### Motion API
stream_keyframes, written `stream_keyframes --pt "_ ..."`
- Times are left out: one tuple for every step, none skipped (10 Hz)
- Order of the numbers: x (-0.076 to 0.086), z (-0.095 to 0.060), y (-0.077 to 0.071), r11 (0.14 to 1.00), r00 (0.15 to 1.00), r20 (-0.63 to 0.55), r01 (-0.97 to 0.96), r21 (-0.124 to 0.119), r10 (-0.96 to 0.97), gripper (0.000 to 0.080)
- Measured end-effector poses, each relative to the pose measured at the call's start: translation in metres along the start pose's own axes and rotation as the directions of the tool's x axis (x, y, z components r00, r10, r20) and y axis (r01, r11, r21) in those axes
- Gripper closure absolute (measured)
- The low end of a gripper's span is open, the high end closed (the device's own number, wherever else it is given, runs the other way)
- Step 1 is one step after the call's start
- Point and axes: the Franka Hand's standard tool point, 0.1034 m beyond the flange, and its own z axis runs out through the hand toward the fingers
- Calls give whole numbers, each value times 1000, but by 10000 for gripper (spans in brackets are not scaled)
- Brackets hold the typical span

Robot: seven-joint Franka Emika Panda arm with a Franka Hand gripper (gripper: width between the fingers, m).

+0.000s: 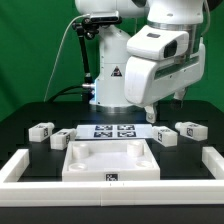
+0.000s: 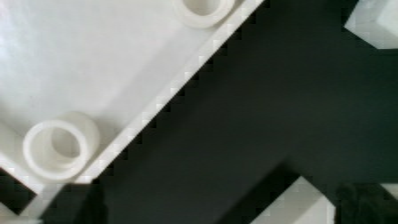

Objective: Assemble one leg

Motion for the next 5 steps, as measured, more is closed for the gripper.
stream_keyframes --pt "0 0 0 1000 1000 0 0 0 0 150" --pt "0 0 0 1000 1000 0 0 0 0 150" --pt "0 0 0 1000 1000 0 0 0 0 150" --pt "0 0 0 1000 1000 -1 -1 0 1 150" --pt "0 0 0 1000 1000 -1 -1 0 1 150"
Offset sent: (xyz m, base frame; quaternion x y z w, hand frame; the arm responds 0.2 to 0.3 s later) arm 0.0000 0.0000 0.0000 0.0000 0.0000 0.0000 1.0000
